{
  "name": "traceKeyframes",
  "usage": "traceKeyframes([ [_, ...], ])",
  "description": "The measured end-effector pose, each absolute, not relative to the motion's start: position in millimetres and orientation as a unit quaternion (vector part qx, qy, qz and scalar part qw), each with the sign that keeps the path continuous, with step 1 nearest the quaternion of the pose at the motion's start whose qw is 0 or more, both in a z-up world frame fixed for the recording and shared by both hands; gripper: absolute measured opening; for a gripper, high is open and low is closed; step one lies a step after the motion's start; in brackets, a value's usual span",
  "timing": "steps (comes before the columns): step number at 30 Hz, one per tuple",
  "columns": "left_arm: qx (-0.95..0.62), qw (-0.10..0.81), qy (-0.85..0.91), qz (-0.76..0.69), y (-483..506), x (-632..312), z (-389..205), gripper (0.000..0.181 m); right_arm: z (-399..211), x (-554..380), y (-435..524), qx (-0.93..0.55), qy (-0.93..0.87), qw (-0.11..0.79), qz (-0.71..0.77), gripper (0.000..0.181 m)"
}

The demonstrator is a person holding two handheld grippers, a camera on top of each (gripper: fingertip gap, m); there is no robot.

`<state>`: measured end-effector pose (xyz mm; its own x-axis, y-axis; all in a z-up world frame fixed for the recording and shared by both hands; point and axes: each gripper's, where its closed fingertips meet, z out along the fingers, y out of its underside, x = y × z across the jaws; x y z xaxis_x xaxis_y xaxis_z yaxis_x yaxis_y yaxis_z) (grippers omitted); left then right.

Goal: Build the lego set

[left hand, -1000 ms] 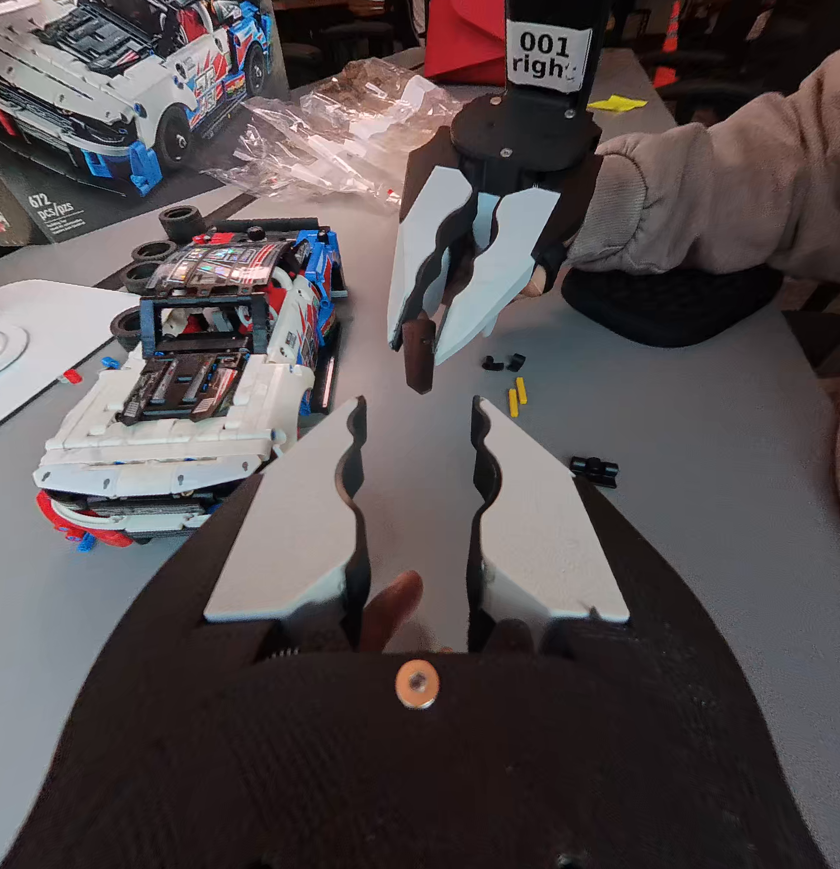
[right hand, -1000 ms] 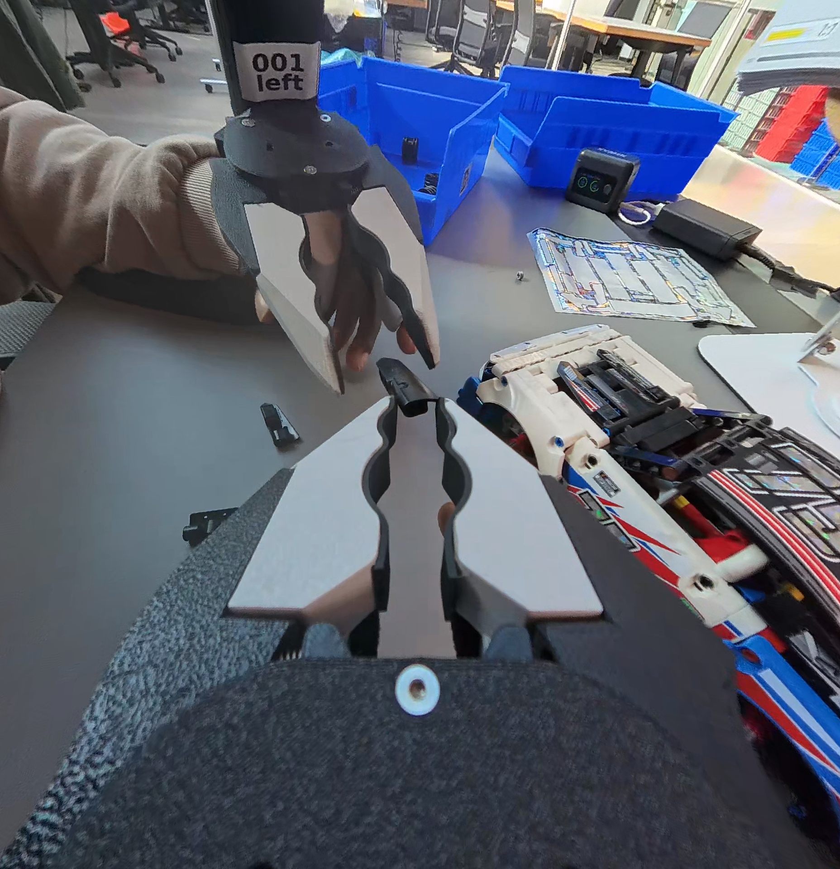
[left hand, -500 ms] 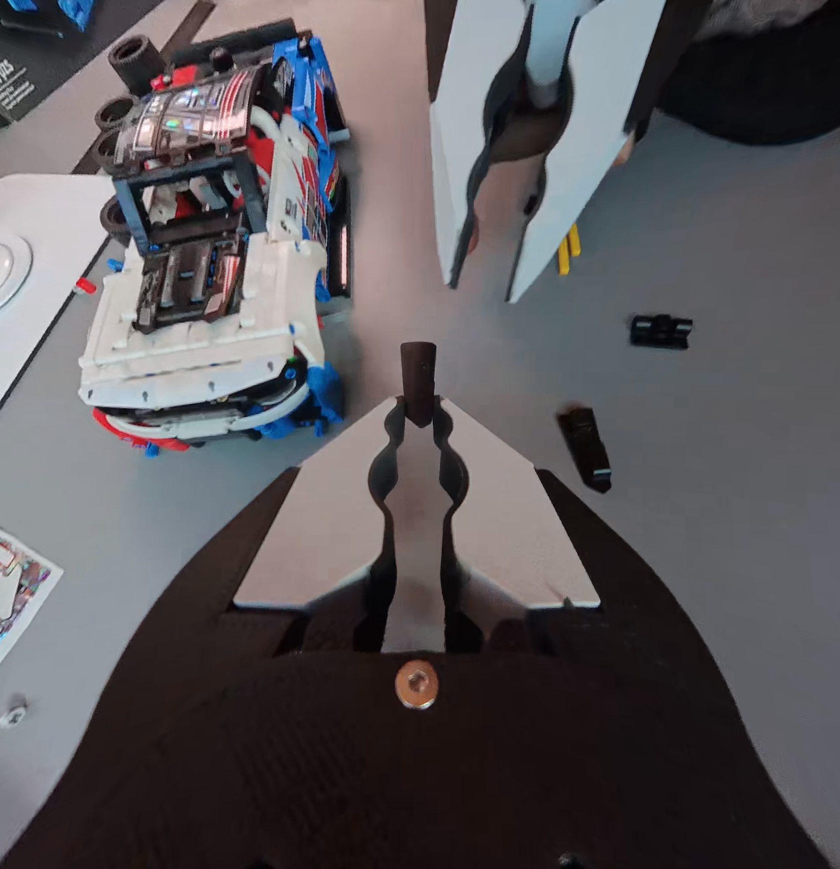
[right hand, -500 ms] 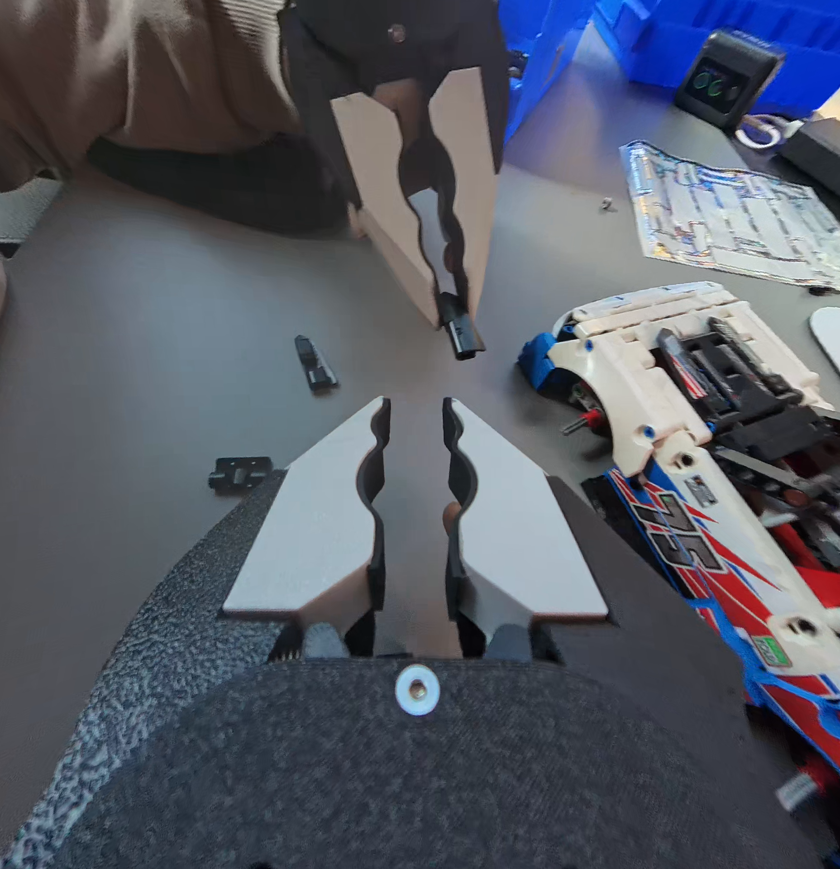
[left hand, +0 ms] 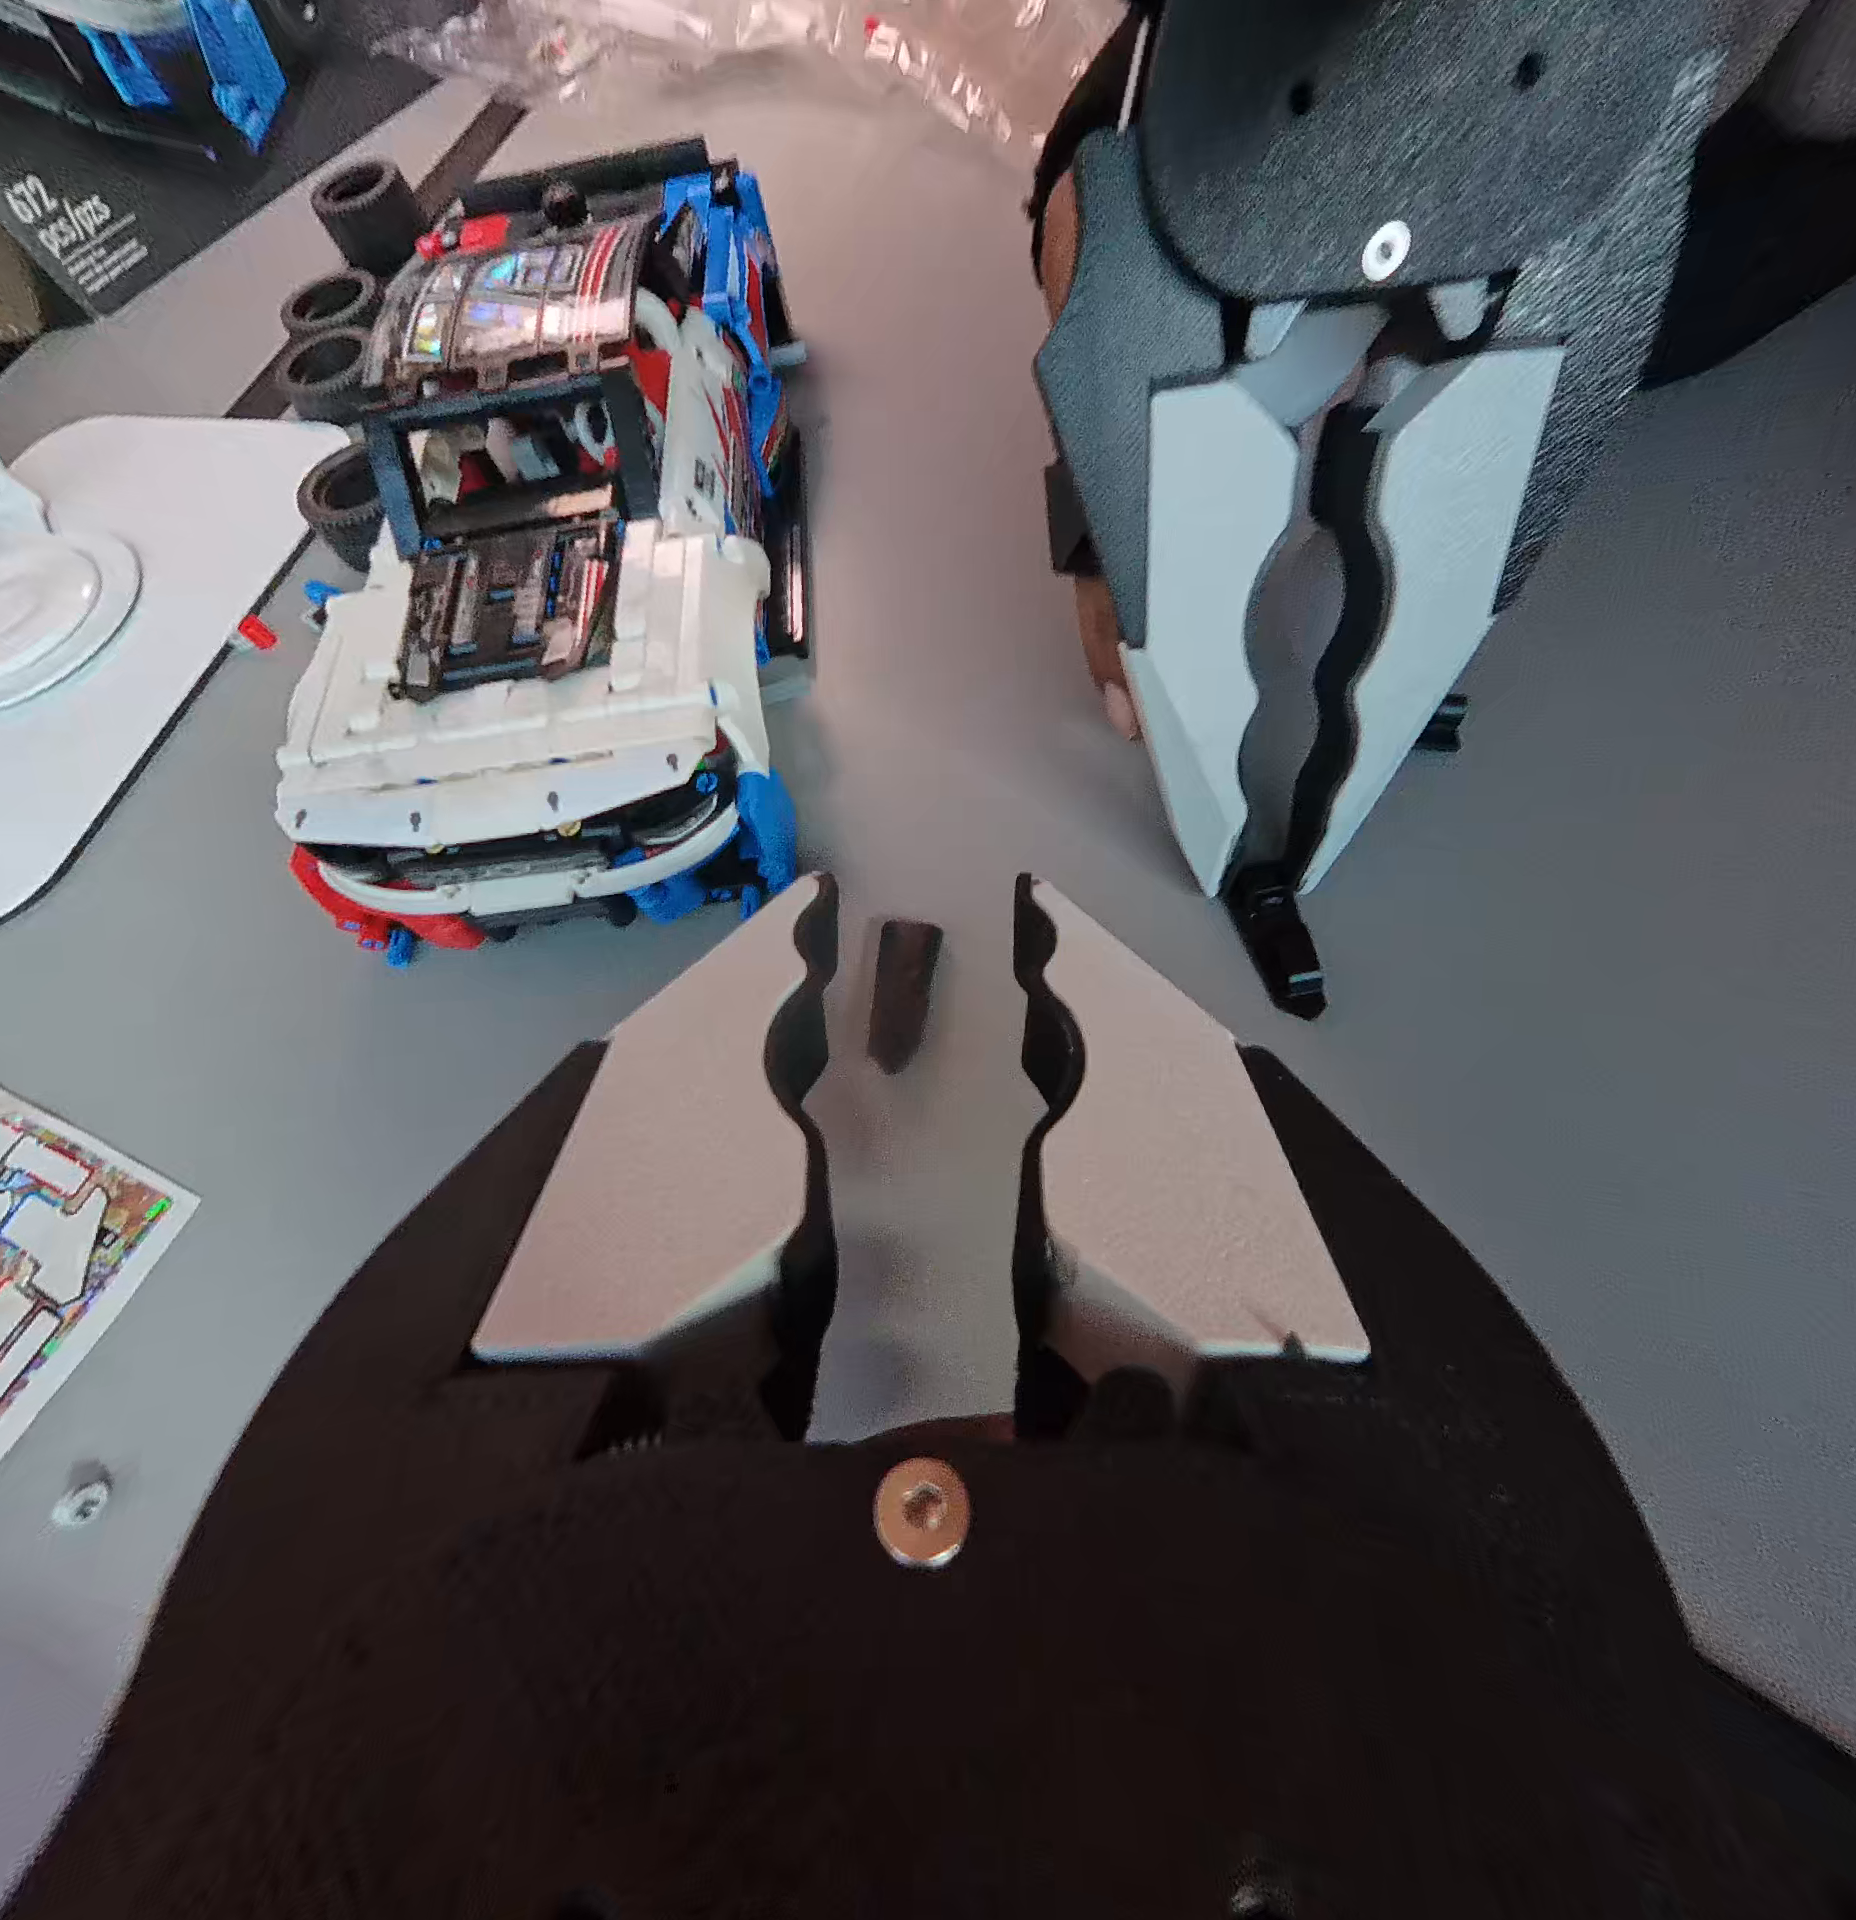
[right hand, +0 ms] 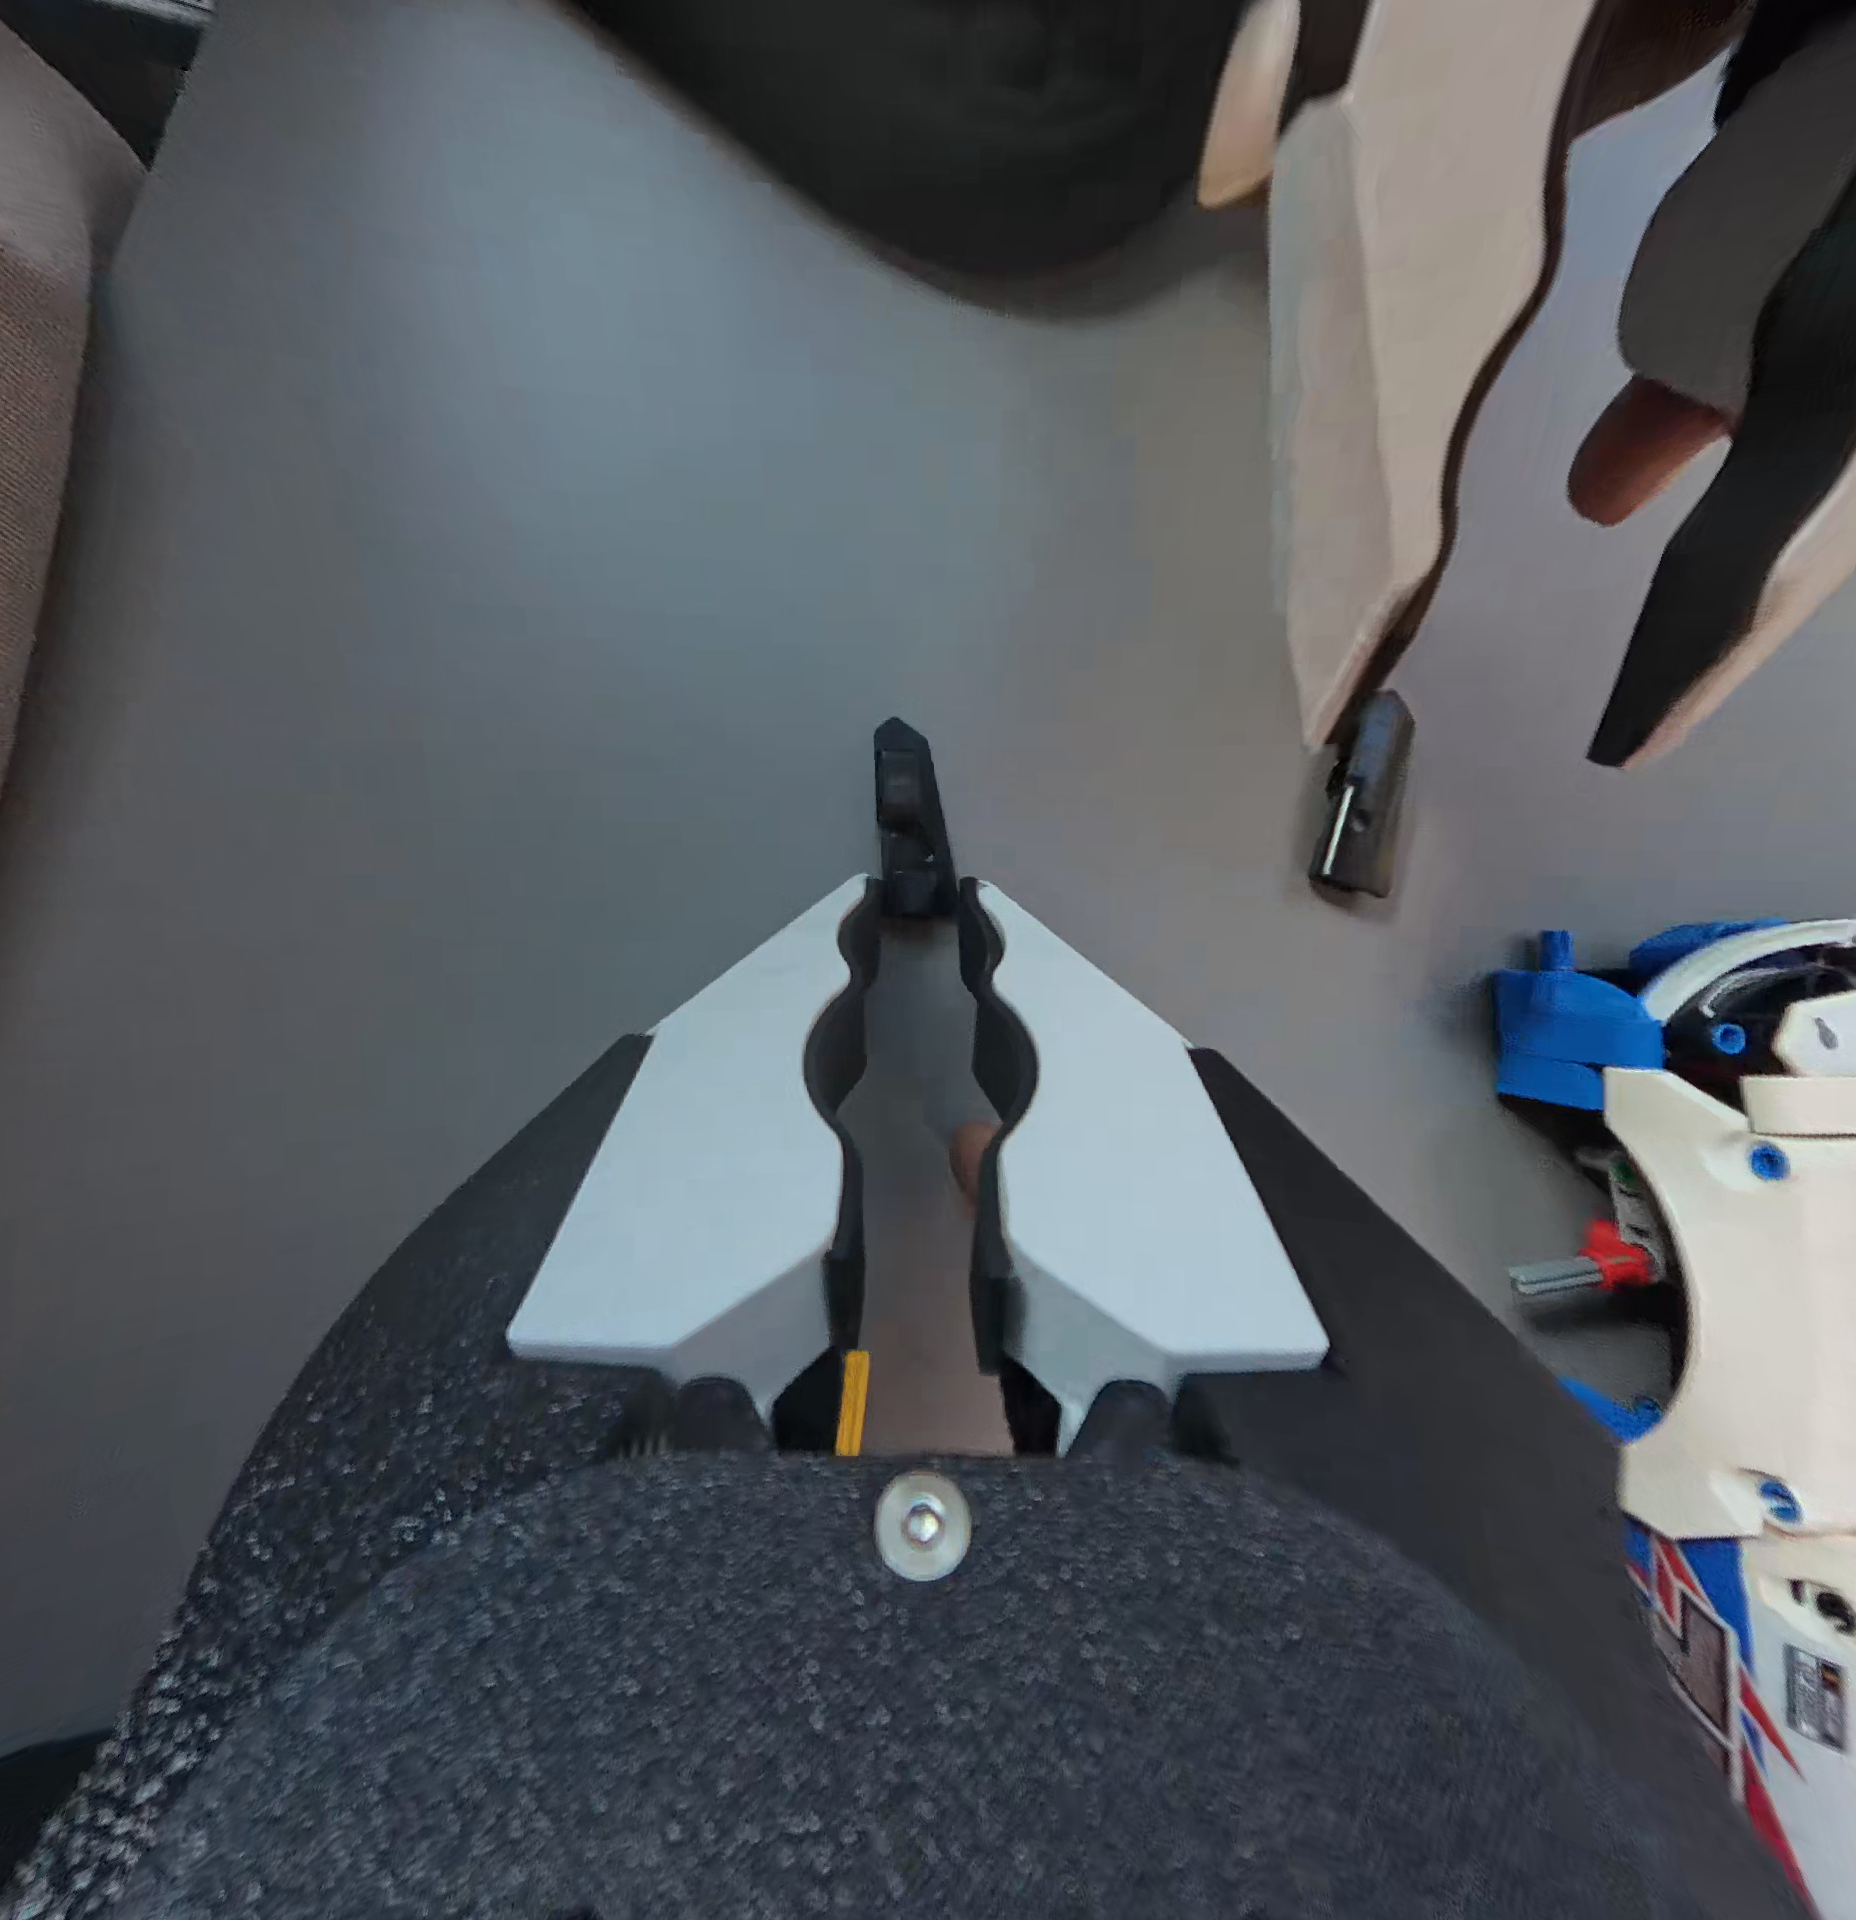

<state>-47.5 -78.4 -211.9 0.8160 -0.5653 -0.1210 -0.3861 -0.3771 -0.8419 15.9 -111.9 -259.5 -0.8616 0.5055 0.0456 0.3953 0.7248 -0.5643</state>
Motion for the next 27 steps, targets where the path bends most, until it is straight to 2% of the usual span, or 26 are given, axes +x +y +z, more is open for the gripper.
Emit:
traceKeyframes([
  [2, -0.803, 0.503, 0.291, -0.134, -82, -35, -200, 0.036, -254, 18, -110, -0.276, -0.908, 0.072, 0.308, 0.011],
  [5, -0.767, 0.529, 0.305, -0.200, -90, -13, -183, 0.041, -217, 16, -108, -0.378, -0.802, -0.005, 0.462, 0.012],
  [10, -0.714, 0.583, 0.299, -0.246, -89, 9, -155, 0.034, -156, 17, -81, -0.453, -0.566, -0.142, 0.674, 0.010],
  [13, -0.718, 0.601, 0.261, -0.238, -75, 7, -151, 0.018, -142, 21, -78, -0.439, -0.499, -0.200, 0.720, 0.010],
  [20, -0.680, 0.612, 0.219, -0.339, -78, 16, -134, 0.008, -145, 22, -86, -0.438, -0.481, -0.246, 0.718, 0.010],
  [22, -0.686, 0.601, 0.203, -0.356, -76, 15, -137, 0.007, -147, 20, -83, -0.446, -0.478, -0.239, 0.718, 0.010],
  [24, -0.697, 0.586, 0.147, -0.386, -69, 7, -138, 0.006, -146, 11, -71, -0.455, -0.482, -0.182, 0.727, 0.008],
  [27, -0.688, 0.542, -0.001, -0.483, -55, -12, -142, 0.005, -145, -3, -46, -0.446, -0.553, 0.037, 0.703, 0.028],
])
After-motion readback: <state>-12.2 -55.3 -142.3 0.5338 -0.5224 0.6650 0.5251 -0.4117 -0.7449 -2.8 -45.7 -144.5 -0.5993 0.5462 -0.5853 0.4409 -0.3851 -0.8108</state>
